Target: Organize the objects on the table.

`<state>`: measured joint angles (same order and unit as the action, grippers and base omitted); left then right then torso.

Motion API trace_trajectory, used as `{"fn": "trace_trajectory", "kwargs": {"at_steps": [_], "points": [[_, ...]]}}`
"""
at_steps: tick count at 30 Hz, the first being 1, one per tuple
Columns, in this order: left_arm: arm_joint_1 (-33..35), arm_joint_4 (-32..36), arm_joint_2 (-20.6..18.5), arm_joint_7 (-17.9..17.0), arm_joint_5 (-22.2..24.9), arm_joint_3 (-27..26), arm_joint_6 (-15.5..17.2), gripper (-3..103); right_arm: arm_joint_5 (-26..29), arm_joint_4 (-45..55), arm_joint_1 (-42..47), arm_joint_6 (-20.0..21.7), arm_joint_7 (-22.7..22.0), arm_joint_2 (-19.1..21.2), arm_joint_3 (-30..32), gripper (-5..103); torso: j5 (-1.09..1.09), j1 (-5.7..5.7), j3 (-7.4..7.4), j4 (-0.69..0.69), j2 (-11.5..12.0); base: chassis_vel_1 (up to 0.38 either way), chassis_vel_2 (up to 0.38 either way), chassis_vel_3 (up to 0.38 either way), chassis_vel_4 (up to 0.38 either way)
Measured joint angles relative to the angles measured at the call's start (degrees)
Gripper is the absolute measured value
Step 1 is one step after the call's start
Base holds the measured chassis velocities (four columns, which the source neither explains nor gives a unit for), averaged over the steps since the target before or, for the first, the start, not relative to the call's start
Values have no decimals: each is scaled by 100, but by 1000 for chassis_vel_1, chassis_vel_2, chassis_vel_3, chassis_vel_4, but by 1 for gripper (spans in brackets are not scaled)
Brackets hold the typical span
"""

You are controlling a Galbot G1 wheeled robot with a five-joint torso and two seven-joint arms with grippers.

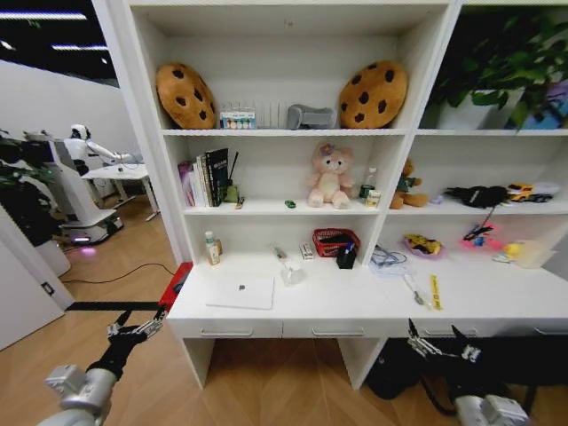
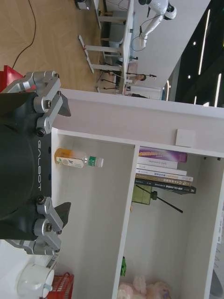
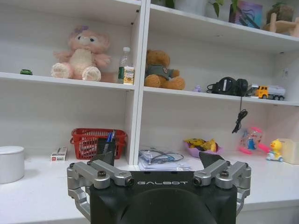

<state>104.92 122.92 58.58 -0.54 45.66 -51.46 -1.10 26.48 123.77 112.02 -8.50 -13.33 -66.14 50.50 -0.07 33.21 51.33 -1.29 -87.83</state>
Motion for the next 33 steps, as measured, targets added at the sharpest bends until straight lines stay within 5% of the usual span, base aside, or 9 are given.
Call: {"fn": "trace_trajectory", "kwargs": {"at_steps": [1, 5, 7, 11, 13, 33], "points": [[0, 1, 0, 1, 0, 0, 0, 100, 0, -1, -1, 1, 0, 0, 0, 100, 13, 2, 2, -2, 2, 381, -369, -424, 368], [1, 0, 0, 1, 0, 0, 0, 100, 0, 0, 4, 0, -1, 0, 1, 100, -2, -1, 0, -1, -1, 364, -373, -342, 368], [1, 1, 0, 1, 0, -1, 0, 100, 1, -1, 2, 0, -1, 0, 0, 100, 13, -1, 1, 0, 0, 308, -298, -315, 274], [3, 0, 1, 0, 0, -1, 0, 100, 0, 0, 0, 0, 1, 0, -1, 100, 1, -3, -1, 5, -3, 190, -241, -221, 222], [0, 1, 0, 0, 0, -2, 0, 100, 0, 0, 5, 0, 0, -1, 0, 100, 7, -2, 0, -4, -2, 1, -4, -148, 52], [1, 1, 0, 0, 0, -2, 0, 100, 0, 0, -1, 0, 0, 0, 0, 100, 7, 2, 1, -1, 2, -20, 16, 26, -10]]}}
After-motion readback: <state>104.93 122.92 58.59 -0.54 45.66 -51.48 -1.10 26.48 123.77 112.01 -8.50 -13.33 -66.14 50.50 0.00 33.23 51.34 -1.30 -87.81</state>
